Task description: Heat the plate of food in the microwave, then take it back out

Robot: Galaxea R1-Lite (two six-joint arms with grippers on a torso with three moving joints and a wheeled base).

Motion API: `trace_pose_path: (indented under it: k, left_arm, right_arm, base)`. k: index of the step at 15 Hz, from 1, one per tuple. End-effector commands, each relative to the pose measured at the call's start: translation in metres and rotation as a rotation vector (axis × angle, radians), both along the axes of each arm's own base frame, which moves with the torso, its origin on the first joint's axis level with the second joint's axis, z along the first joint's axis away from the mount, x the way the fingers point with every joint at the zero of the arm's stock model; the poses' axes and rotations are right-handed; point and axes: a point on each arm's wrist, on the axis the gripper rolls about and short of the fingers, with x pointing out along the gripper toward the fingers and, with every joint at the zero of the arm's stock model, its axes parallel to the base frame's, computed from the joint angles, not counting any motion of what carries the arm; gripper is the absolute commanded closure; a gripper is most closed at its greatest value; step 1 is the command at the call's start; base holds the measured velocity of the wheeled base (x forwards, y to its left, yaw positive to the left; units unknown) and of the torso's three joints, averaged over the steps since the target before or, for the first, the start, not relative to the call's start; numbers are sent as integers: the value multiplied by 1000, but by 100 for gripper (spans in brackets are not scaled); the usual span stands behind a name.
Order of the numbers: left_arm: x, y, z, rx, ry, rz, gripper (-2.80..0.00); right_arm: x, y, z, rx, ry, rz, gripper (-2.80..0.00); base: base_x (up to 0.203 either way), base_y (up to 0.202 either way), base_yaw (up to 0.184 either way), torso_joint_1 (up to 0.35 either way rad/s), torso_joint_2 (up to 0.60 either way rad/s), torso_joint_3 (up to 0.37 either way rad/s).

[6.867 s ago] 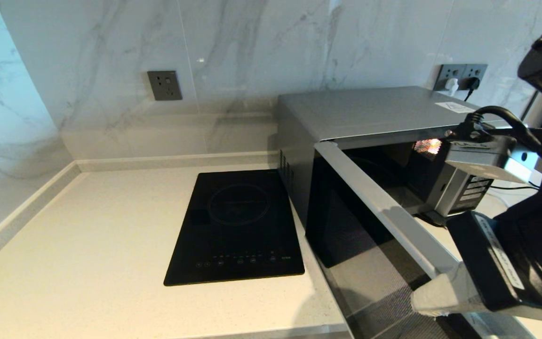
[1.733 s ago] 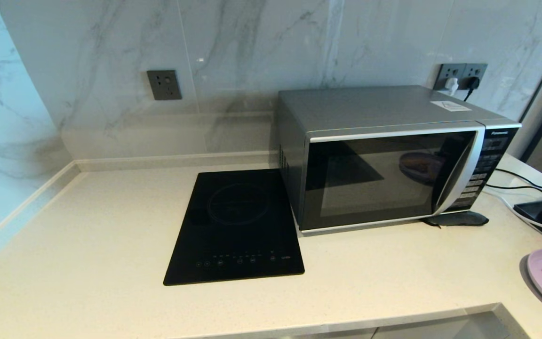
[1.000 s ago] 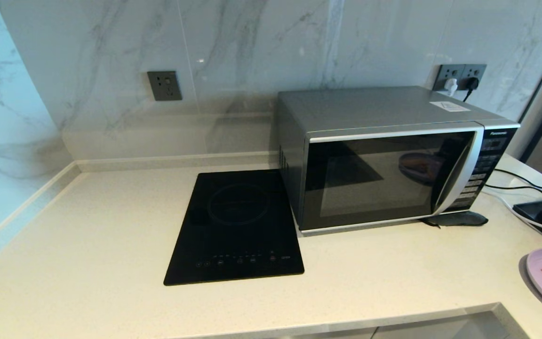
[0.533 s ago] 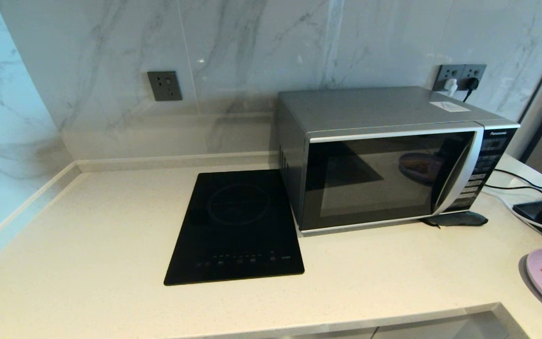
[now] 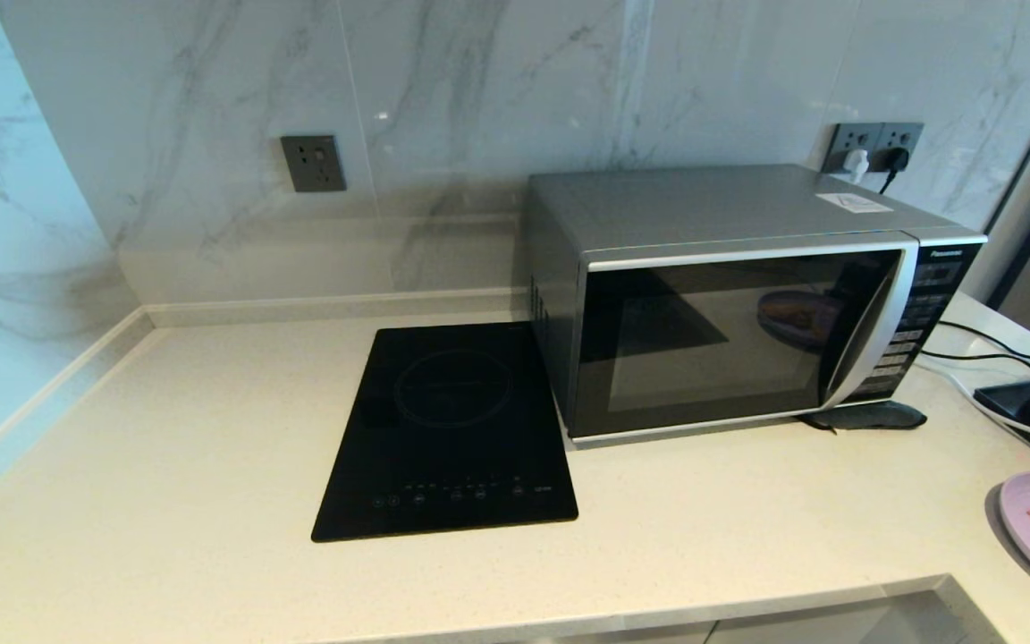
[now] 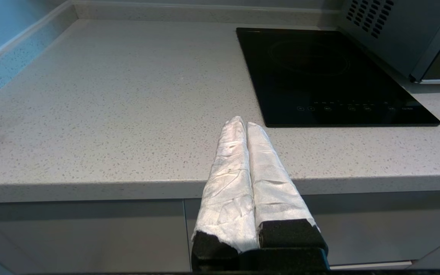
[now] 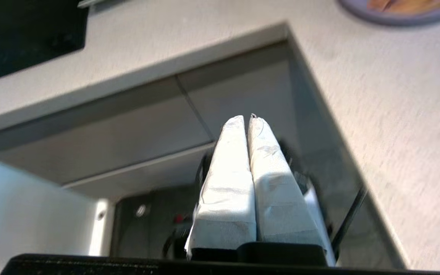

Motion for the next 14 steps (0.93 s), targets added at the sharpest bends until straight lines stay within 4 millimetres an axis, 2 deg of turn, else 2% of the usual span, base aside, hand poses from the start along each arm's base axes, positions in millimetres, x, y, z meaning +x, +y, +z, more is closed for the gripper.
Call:
trace_pose_path:
  k: [1, 5, 9, 11, 14]
  left_arm:
    - [0, 0, 0, 0, 1, 1, 0]
    - [0, 0, 0, 0, 1, 1, 0]
    - [0, 0, 0, 0, 1, 1, 0]
    - [0, 0, 0, 0, 1, 1, 0]
    - [0, 0, 0, 0, 1, 1, 0]
  right_arm:
    - [26, -2, -4, -79, -85, -46, 0]
    - [74, -3, -25, -215, -169, -67, 0]
    - [111, -3, -61, -325, -255, -46, 0]
    - [116, -1, -64, -321, -313, 16, 0]
    - [119, 1, -75, -285, -296, 100, 0]
  base:
    - [0, 0, 0, 0, 0, 0]
    - [0, 0, 0, 0, 0, 0]
    - [0, 0, 0, 0, 0, 0]
    - [0, 0, 0, 0, 0, 0]
    - [0, 0, 0, 0, 0, 0]
